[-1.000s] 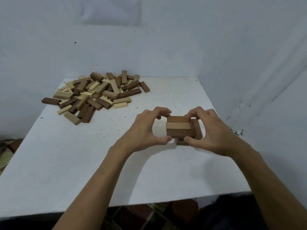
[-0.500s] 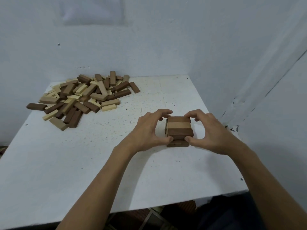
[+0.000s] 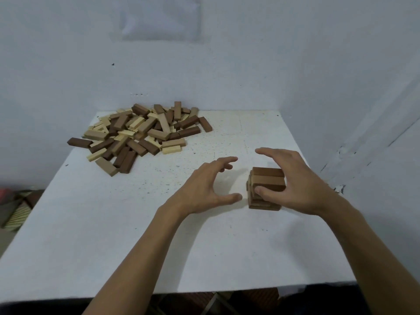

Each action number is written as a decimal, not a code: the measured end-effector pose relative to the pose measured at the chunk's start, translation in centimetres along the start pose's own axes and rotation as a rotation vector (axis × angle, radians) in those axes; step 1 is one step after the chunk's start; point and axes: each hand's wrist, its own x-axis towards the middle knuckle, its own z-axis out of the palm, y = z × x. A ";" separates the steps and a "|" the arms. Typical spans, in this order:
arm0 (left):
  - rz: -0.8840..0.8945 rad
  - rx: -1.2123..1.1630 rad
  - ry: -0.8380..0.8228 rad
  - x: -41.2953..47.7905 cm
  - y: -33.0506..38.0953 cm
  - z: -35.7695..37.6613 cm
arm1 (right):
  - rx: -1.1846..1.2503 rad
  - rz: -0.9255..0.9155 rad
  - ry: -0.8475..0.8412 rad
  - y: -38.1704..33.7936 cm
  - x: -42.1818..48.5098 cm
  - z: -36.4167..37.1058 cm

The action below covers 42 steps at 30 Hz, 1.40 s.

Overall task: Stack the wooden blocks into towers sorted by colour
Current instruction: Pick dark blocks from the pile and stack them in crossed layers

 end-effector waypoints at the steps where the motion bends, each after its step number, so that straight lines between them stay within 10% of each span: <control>1: -0.009 0.000 0.017 -0.3 -0.5 -0.5 | 0.007 -0.004 0.000 -0.7 0.6 0.3; 26: -0.318 0.600 0.473 -7.9 -16.7 -10.6 | -0.511 -0.419 0.013 -12.7 19.2 19.8; 42: -0.170 0.425 0.391 -8.0 -13.2 -8.0 | 0.100 -0.361 -0.087 -10.9 12.1 17.5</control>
